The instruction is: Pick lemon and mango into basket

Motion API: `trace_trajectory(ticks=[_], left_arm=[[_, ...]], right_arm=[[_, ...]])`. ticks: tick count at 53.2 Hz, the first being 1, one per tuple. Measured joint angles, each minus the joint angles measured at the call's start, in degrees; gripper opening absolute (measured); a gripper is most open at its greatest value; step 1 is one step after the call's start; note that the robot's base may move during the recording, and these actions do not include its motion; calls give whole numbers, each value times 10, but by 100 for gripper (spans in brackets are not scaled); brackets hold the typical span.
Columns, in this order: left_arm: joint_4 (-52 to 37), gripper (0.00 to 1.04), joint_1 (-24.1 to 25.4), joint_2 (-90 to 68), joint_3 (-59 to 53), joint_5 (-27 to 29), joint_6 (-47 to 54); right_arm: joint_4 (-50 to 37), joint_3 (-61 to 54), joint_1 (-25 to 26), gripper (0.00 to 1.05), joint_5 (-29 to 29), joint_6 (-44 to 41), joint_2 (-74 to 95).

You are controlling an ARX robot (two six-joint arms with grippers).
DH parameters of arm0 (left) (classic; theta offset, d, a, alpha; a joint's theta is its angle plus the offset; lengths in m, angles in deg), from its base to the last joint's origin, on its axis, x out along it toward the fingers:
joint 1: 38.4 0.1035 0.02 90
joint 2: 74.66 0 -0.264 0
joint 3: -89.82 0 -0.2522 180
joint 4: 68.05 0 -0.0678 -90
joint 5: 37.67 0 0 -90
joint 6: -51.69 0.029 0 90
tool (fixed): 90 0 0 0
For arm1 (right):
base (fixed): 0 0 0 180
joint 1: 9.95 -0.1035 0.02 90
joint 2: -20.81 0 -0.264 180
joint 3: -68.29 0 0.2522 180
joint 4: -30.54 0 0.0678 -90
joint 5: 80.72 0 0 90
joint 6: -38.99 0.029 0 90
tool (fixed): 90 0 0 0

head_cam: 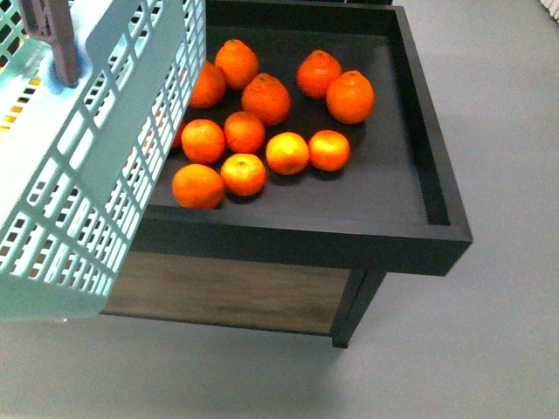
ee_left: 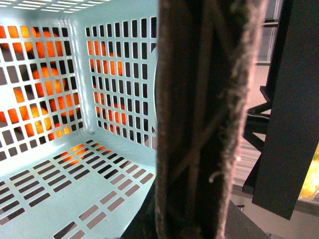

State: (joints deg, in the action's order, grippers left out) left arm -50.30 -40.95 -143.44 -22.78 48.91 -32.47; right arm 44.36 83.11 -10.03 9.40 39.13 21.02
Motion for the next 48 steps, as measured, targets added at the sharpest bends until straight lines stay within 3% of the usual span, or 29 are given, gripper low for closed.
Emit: trace_trajectory(ticks=[48], left_arm=[[0, 6, 0, 0, 0, 2, 1]], right_arm=[[0, 0, 0, 96, 0, 0, 0]])
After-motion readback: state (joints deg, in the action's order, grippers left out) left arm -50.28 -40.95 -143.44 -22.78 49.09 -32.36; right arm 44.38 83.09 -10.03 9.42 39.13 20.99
